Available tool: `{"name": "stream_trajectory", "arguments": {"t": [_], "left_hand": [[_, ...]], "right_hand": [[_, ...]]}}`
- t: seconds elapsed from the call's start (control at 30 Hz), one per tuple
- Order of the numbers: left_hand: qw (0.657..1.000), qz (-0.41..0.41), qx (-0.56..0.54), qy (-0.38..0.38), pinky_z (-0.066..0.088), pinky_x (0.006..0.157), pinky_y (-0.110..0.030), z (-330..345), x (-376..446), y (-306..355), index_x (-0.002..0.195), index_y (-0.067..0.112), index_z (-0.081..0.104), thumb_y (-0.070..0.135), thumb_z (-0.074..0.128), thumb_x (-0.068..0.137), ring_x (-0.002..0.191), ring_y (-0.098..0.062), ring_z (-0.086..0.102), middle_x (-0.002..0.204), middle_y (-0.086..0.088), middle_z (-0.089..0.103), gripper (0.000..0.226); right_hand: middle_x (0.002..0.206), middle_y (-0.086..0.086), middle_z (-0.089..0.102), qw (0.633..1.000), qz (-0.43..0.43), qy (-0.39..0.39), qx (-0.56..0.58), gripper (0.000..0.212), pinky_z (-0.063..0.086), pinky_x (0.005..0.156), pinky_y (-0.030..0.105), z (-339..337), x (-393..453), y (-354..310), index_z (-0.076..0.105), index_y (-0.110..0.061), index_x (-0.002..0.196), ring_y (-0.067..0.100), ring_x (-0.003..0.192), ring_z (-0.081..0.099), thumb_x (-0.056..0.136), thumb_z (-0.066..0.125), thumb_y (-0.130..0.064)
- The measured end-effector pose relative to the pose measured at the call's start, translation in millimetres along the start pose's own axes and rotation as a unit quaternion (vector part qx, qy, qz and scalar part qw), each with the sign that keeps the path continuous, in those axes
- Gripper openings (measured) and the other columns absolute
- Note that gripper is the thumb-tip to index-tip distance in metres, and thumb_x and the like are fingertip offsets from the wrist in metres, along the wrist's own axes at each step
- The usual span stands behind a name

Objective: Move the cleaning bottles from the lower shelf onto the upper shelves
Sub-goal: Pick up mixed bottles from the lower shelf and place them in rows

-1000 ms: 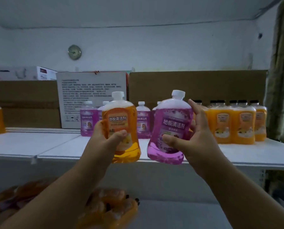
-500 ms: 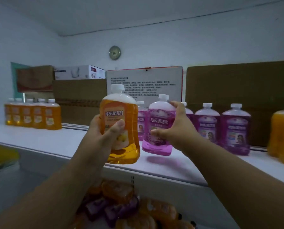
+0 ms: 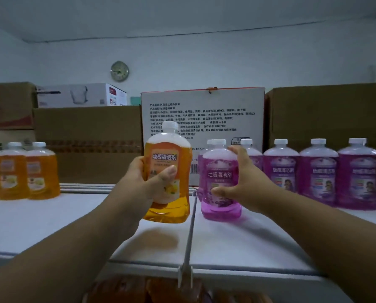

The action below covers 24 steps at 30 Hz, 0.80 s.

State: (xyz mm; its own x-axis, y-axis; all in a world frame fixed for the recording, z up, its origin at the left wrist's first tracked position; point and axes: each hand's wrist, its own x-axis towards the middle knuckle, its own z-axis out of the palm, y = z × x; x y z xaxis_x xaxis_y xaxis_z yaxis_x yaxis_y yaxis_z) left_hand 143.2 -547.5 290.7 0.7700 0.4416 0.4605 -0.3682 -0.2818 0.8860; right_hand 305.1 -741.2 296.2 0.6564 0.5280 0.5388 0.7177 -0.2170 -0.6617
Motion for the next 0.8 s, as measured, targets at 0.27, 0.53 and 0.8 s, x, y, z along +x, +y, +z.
{"name": "stream_trajectory", "arguments": {"t": [0.27, 0.53, 0.8], "left_hand": [[0.997, 0.007, -0.058, -0.053, 0.053, 0.053, -0.016, -7, 18, -27, 0.108, 0.042, 0.05, 0.05, 0.078, 0.068, 0.079, 0.003, 0.07, 0.088, 0.025, 0.071, 0.049], [0.995, 0.006, -0.041, -0.09, 0.058, 0.073, -0.031, -10, 17, -38, 0.115, 0.044, 0.049, 0.06, 0.08, 0.057, 0.088, -0.004, 0.072, 0.096, 0.019, 0.073, 0.067], [0.997, 0.001, -0.015, -0.072, 0.058, 0.076, -0.032, -11, 18, -40, 0.114, 0.046, 0.048, 0.065, 0.079, 0.055, 0.088, -0.002, 0.072, 0.096, 0.023, 0.072, 0.07]], "right_hand": [[0.106, -0.006, 0.062, 0.989, 0.032, 0.043, -0.14, 0.111, 0.047, 0.054, 0.008, 18, 10, -8, 0.015, -0.046, 0.145, -0.004, 0.073, 0.064, 0.067, 0.09, -0.023], [0.122, 0.006, 0.055, 0.979, 0.04, 0.072, -0.184, 0.11, 0.056, 0.086, 0.039, 27, 19, -1, 0.009, -0.045, 0.148, 0.021, 0.1, 0.063, 0.072, 0.086, -0.029], [0.118, 0.002, 0.058, 0.983, 0.038, 0.069, -0.165, 0.104, 0.055, 0.076, 0.031, 15, 17, 6, 0.013, -0.045, 0.146, 0.016, 0.093, 0.065, 0.074, 0.085, -0.023]]}}
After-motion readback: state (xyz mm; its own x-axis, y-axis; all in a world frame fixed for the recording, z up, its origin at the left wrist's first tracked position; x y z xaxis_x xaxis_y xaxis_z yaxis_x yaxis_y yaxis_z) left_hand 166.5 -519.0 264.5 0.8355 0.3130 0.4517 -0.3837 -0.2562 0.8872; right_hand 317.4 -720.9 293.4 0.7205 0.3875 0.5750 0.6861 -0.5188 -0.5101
